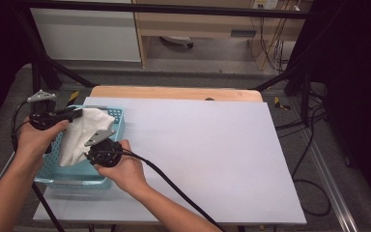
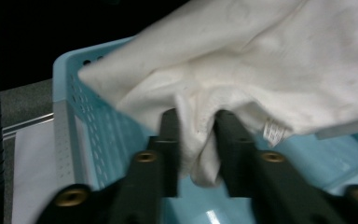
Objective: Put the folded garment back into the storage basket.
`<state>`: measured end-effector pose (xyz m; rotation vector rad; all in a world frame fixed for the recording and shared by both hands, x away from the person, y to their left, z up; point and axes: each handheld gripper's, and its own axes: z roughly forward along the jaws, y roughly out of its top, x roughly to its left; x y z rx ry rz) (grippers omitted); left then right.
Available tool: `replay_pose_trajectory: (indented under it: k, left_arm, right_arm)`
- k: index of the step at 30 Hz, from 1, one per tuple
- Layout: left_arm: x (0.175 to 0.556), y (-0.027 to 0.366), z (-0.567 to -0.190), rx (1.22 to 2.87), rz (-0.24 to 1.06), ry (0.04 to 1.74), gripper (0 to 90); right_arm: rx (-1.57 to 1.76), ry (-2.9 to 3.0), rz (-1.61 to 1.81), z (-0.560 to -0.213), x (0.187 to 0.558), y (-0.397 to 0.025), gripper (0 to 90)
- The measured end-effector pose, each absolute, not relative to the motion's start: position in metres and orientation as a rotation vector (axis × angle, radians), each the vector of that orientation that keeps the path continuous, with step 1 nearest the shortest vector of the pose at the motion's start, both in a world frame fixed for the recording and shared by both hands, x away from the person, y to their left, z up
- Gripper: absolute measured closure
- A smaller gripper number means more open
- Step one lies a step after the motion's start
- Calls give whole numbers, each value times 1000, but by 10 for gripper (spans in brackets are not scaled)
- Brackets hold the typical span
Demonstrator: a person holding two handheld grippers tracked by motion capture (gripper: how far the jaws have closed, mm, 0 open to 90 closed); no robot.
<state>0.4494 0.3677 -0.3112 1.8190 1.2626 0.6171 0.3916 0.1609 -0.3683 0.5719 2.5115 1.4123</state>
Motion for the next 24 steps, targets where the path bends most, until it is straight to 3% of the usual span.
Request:
replay_pose_trajectory:
  k: [2,4,6,12,19,24]
  left_arm:
    - [451,369,-317,1800,635,1283,546]
    - [451,370,-320,1782,628,1294,507]
    - [449,370,-320,1773,633,1296,475]
    - [439,359,-315,1780,668,1292,422]
    - [421,332,-307,1777,710,1244,276]
    - [407,311,-309,1798,731,1216,186]
  right_arm:
    - [639,2535,1380,-371,392,161,501]
    - [676,2532,1368,-370,388,156,387]
    - [666,2492,1384,-367,384,146,331]
    - [638,2449,1398,-359,376,106,249]
    - [631,2388,1367,-352,378,64,99]
    - [743,2307,1365,-349,389,31,93]
